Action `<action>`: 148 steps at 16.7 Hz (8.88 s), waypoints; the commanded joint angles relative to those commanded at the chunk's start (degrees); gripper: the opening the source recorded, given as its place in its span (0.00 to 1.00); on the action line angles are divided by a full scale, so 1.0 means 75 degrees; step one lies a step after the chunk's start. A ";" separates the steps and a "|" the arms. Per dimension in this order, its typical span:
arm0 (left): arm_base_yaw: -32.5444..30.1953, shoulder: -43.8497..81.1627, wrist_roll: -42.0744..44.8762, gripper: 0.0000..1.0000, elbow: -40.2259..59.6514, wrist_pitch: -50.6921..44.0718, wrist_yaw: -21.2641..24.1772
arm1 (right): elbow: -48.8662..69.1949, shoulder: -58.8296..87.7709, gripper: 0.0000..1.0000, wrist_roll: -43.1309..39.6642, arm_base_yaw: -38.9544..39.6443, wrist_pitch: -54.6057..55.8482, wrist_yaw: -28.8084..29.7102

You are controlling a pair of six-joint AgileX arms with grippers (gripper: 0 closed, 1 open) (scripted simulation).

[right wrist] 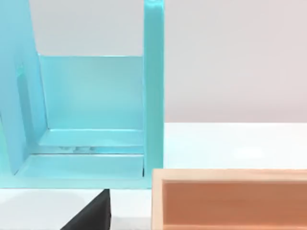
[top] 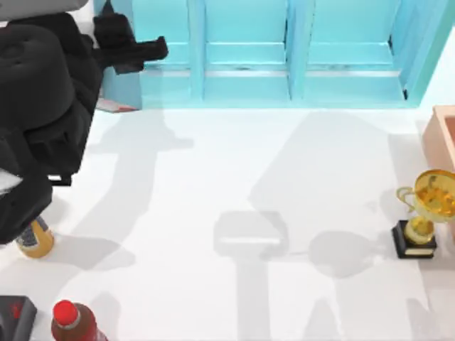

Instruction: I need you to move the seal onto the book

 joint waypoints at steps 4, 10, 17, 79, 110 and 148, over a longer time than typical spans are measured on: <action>-0.0839 0.0684 -0.2552 0.00 0.0536 -0.0677 -0.0899 | 0.0000 0.0000 1.00 0.0000 0.0000 0.0000 0.0000; -0.2311 0.2170 -0.7640 0.00 0.1460 -0.2172 -0.2439 | 0.0000 0.0000 1.00 0.0000 0.0000 0.0000 0.0000; -0.3929 0.4266 -1.3597 0.00 0.2790 -0.4195 -0.4281 | 0.0000 0.0000 1.00 0.0000 0.0000 0.0000 0.0000; -0.5152 0.6513 -1.8051 0.60 0.4066 -0.5399 -0.5966 | 0.0000 0.0000 1.00 0.0000 0.0000 0.0000 0.0000; -0.7555 0.7534 -2.6179 1.00 0.5786 -1.3987 -0.5636 | 0.0000 0.0000 1.00 0.0000 0.0000 0.0000 0.0000; 0.1166 -0.4650 -0.5744 1.00 -0.1933 -0.6898 0.0914 | 0.0000 0.0000 1.00 0.0000 0.0000 0.0000 0.0000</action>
